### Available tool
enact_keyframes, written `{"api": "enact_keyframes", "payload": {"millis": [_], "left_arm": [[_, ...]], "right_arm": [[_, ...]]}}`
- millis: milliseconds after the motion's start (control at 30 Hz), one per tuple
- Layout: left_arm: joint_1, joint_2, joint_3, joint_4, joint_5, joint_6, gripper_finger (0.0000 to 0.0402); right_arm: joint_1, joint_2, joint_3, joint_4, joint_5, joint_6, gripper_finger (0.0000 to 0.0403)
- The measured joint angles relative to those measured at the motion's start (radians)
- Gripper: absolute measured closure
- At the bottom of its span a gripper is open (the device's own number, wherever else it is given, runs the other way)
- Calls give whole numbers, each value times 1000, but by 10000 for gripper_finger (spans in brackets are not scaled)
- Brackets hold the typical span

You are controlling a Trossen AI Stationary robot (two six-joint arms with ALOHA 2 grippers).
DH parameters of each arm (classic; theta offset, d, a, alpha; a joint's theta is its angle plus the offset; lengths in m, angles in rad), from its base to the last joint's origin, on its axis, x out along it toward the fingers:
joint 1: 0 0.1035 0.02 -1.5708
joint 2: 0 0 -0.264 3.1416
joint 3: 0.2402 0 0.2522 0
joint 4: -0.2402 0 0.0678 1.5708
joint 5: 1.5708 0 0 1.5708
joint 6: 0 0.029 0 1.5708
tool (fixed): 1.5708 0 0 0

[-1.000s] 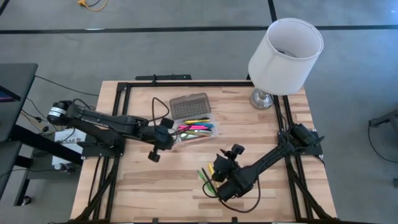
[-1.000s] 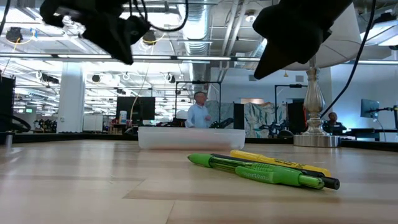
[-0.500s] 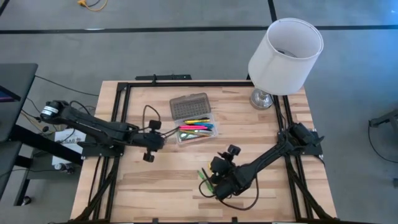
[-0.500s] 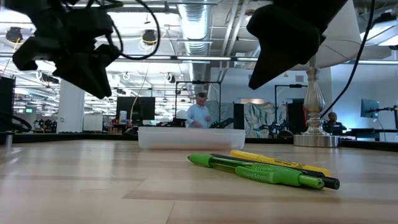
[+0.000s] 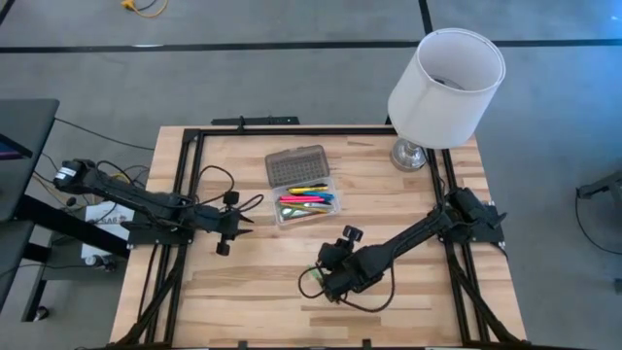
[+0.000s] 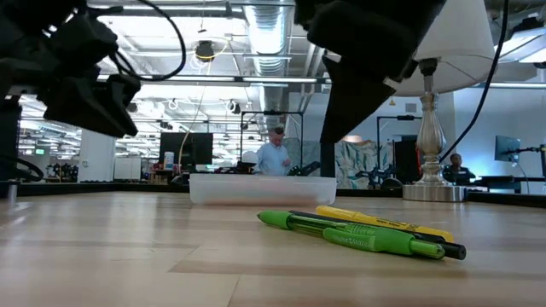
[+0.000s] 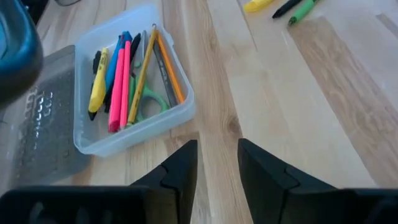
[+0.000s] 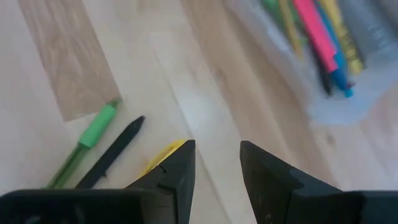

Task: Pick & place school supplies into a supply box
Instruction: Put the yellow marker into the transparent supply box

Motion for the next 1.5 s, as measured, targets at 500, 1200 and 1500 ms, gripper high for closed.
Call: {"api": "enact_keyframes", "payload": {"millis": [500,1200,1500], "left_arm": [[-1,-5,-21,-41,35,-17,284],[-1,-5,-21,-64,32,-36,284],[-1,-5,-21,-64,19,-35,284]], "right_arm": [[-44,0,0,28,-288,177,282],[-22,0,0,84,-370,238,260],[-24,0,-62,128,-377,270,220]]}}
